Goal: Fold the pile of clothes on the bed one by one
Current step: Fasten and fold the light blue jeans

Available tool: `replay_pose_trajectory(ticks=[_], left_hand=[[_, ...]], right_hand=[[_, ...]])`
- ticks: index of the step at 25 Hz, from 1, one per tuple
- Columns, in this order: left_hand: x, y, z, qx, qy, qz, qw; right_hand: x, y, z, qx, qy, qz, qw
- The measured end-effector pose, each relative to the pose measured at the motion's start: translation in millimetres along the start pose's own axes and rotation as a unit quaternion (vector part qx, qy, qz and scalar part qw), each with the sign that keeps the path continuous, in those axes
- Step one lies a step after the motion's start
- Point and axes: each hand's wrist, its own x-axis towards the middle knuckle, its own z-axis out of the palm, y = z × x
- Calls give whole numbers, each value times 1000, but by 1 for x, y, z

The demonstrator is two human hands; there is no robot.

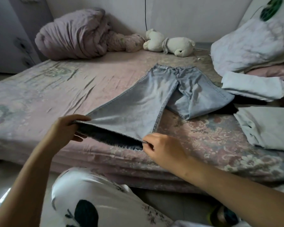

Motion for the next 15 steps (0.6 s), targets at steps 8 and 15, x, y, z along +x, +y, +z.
replay_pose_trajectory(ticks=[8, 15], left_hand=[[-19, -45, -17, -12, -45, -40, 998], [5, -70, -26, 314, -103, 150, 932]], right_hand=[[-13, 1, 26, 58, -69, -4, 996], [-18, 21, 43, 66, -166, -17, 984]])
